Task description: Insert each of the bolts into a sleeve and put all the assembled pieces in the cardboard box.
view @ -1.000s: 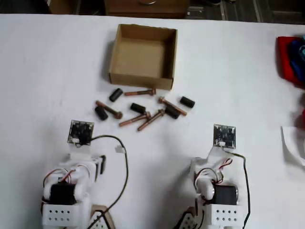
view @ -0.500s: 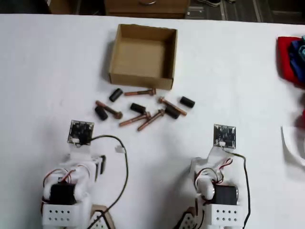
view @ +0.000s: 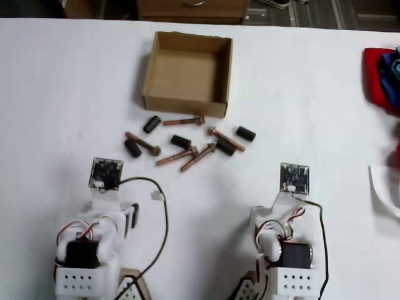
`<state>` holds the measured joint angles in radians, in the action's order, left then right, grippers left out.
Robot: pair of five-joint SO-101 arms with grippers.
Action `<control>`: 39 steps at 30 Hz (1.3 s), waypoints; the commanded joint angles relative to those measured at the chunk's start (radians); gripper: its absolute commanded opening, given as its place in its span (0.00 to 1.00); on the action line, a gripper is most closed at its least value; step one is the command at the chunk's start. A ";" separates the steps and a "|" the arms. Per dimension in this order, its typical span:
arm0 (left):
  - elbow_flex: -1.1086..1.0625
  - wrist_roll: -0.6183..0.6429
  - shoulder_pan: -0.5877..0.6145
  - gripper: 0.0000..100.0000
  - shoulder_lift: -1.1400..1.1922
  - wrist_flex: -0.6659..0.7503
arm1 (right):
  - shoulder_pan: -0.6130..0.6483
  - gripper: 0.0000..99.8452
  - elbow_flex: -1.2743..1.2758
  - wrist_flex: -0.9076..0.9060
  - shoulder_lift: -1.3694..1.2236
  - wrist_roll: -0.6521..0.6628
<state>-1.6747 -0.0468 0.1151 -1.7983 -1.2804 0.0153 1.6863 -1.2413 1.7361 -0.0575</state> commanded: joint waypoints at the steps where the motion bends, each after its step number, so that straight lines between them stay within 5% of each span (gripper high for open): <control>1: -0.018 -0.003 0.008 0.20 -0.025 -0.005 | -0.016 0.02 0.008 0.050 -0.002 0.006; 15: -0.018 -0.003 0.008 0.20 -0.025 -0.005 | -0.013 0.02 -0.012 0.595 -0.004 0.008; 30: -0.018 -0.003 0.008 0.20 -0.025 -0.005 | -0.015 0.02 -0.709 0.522 -0.038 0.080; 39: -0.018 -0.003 0.008 0.20 -0.025 -0.005 | -0.018 0.02 -1.105 0.526 -0.380 0.135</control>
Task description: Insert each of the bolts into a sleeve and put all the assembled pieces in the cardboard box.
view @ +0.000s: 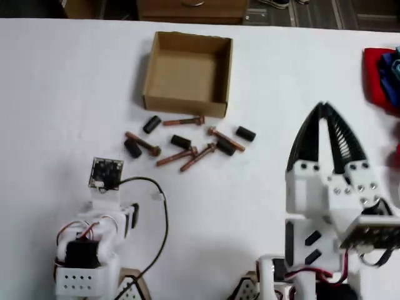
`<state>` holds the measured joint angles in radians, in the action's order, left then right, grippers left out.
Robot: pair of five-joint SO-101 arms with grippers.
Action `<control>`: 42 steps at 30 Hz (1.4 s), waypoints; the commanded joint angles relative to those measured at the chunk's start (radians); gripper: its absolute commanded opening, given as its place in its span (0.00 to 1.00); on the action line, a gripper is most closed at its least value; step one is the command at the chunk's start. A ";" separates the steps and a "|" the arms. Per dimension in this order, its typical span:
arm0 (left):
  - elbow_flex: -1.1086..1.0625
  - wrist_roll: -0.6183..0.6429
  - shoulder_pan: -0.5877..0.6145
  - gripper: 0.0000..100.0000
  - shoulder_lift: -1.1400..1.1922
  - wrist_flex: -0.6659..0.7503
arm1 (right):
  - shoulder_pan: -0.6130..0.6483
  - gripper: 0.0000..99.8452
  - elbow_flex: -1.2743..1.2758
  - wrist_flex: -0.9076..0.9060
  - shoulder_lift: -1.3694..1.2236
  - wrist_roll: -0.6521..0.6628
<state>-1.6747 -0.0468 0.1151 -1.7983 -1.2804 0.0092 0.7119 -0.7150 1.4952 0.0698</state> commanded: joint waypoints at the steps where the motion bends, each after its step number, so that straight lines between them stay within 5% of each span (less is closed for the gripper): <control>1: -0.018 -0.003 0.008 0.20 -0.025 -0.005 | -0.012 0.02 -0.178 -0.001 -0.196 0.008; 13: -0.018 -0.003 0.008 0.20 -0.025 -0.005 | -0.005 0.02 -0.674 0.007 -1.009 0.008; 26: -0.018 -0.003 0.008 0.20 -0.025 -0.005 | 0.124 0.02 -0.726 -0.958 -1.604 0.018; 31: -0.018 -0.003 0.008 0.20 -0.025 -0.005 | 0.117 0.04 -0.936 -0.967 -1.719 0.150; 37: -0.018 -0.003 0.008 0.20 -0.025 -0.005 | 0.125 0.26 -1.180 -0.983 -1.893 0.178; 42: -0.018 -0.003 0.008 0.20 -0.025 -0.005 | 0.137 0.29 -1.347 -0.983 -2.018 0.374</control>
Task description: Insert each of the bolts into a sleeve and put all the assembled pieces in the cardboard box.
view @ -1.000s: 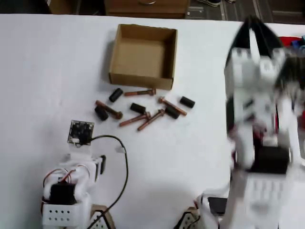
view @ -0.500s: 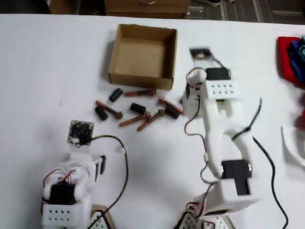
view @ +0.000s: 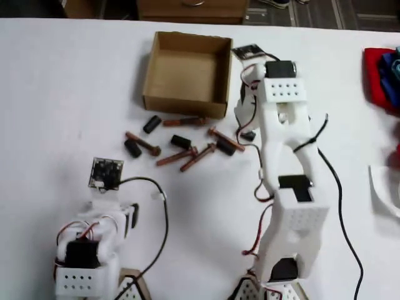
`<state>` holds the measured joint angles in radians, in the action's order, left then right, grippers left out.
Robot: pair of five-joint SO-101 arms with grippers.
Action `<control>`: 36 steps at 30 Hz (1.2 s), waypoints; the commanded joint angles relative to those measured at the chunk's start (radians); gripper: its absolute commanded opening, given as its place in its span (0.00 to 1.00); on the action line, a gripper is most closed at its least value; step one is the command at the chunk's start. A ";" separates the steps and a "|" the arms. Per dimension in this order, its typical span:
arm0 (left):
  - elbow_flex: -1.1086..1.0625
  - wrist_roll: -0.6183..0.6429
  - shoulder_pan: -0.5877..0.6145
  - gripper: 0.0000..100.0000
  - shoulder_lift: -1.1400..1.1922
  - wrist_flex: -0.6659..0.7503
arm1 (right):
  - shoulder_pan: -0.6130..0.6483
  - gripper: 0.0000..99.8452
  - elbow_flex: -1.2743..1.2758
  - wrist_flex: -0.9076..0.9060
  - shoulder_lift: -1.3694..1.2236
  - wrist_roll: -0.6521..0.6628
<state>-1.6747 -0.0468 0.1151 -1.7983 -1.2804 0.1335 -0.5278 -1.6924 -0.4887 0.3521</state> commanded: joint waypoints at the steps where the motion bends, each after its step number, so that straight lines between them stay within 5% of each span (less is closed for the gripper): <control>1: -0.018 -0.003 0.008 0.20 -0.025 -0.005 | 0.016 0.29 -0.135 -0.004 -0.061 0.126; 11: -0.018 -0.003 0.008 0.20 -0.025 -0.005 | 0.076 0.29 -0.210 0.002 -0.263 0.430; 34: -0.018 -0.003 0.008 0.20 -0.025 -0.005 | -0.002 0.23 -0.589 0.008 -0.671 0.448; 36: -0.018 -0.003 0.008 0.20 -0.025 -0.005 | 0.002 0.17 -0.598 -0.024 -0.671 0.448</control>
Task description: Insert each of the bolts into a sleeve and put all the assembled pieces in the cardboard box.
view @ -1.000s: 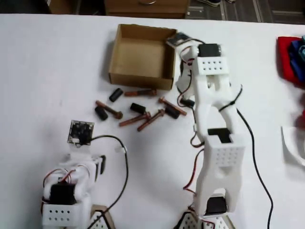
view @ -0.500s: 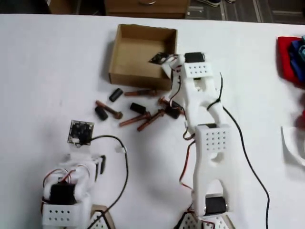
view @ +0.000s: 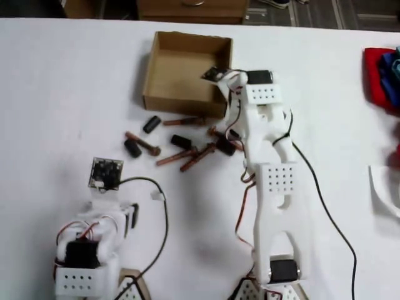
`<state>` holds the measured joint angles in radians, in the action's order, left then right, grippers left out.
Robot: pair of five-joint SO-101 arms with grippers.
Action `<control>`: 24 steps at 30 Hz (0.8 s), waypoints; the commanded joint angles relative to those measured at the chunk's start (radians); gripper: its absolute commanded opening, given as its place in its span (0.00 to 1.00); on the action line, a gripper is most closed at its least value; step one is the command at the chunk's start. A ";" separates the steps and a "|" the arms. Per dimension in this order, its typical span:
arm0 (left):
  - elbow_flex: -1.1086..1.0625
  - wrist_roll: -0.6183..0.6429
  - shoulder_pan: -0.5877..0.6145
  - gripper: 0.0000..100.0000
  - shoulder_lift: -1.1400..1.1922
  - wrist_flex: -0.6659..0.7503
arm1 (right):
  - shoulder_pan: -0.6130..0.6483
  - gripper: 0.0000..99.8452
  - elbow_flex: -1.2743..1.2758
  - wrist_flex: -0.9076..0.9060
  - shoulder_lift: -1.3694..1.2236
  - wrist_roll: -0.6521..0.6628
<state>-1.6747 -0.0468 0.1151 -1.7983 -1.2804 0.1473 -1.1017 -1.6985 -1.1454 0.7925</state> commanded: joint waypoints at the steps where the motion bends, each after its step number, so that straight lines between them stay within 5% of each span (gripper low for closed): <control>1: -0.018 -0.003 0.008 0.20 -0.025 -0.005 | -0.010 0.11 -0.029 -0.035 -0.015 0.008; 3: -0.018 -0.003 0.008 0.20 -0.025 -0.005 | -0.010 0.01 -0.031 -0.050 -0.015 0.002; 8: -0.018 -0.003 0.008 0.20 -0.025 -0.005 | -0.050 0.02 -0.046 -0.067 0.048 -0.020; 13: -0.018 -0.003 0.008 0.20 -0.025 -0.005 | -0.108 0.02 0.025 -0.070 0.222 -0.238; 20: -0.018 -0.003 0.008 0.20 -0.025 -0.005 | -0.223 0.02 0.609 -0.068 0.576 -0.319; 24: -0.018 -0.003 0.008 0.20 -0.025 -0.005 | -0.213 0.02 0.918 -0.053 0.777 -0.172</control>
<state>-1.6747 -0.0468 0.1151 -1.7983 -1.2804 -0.0690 -0.3836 -1.7461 -0.5700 0.5332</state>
